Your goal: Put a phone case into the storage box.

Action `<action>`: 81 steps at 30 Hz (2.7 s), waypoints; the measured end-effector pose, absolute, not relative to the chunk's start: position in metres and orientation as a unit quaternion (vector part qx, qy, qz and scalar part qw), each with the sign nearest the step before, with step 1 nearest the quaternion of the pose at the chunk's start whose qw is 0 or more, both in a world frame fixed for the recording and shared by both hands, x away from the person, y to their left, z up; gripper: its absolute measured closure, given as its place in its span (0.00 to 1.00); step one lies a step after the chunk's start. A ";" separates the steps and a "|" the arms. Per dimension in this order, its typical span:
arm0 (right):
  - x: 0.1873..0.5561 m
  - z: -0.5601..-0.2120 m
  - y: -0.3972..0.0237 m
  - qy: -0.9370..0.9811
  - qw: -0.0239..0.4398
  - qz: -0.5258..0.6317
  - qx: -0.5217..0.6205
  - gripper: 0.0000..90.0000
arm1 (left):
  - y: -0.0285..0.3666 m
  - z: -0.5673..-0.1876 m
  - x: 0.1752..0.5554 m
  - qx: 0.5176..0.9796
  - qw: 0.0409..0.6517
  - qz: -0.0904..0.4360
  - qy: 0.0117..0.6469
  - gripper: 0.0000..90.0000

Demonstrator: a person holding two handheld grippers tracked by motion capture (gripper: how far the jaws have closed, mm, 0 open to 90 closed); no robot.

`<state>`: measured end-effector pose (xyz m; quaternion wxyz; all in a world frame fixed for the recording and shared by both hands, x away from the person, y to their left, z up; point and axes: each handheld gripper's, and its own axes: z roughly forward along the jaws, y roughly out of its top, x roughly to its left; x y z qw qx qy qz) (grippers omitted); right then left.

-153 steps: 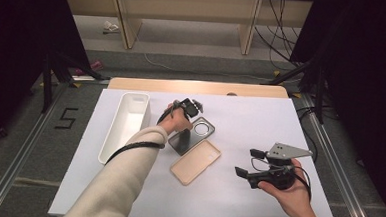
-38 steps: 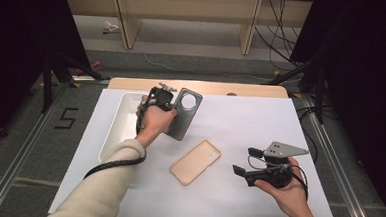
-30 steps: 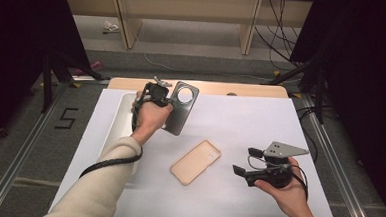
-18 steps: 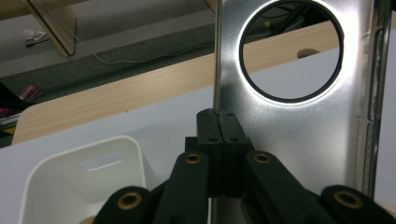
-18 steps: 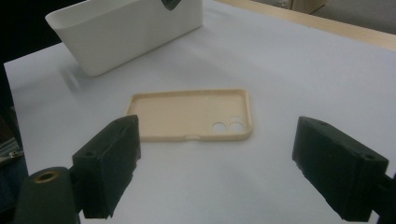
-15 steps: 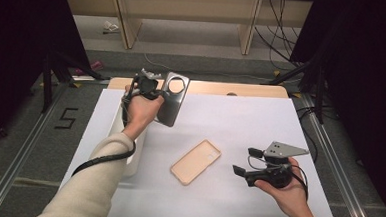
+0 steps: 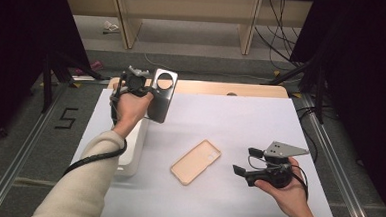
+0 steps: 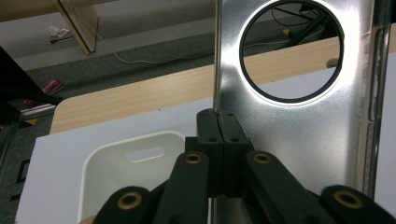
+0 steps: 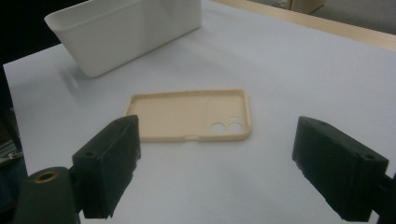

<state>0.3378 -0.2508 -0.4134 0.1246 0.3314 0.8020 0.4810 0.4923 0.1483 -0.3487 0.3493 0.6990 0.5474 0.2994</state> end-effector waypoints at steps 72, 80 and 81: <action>0.338 -0.413 -0.252 0.801 0.123 0.483 0.332 0.18 | 0.207 -0.347 0.505 0.642 0.346 0.325 0.602 0.99; 0.337 -0.413 -0.251 0.801 0.124 0.483 0.331 0.18 | 0.207 -0.355 0.508 0.641 0.346 0.321 0.606 0.99; 0.338 -0.413 -0.252 0.801 0.123 0.483 0.332 0.18 | 0.207 -0.356 0.508 0.640 0.345 0.322 0.607 0.99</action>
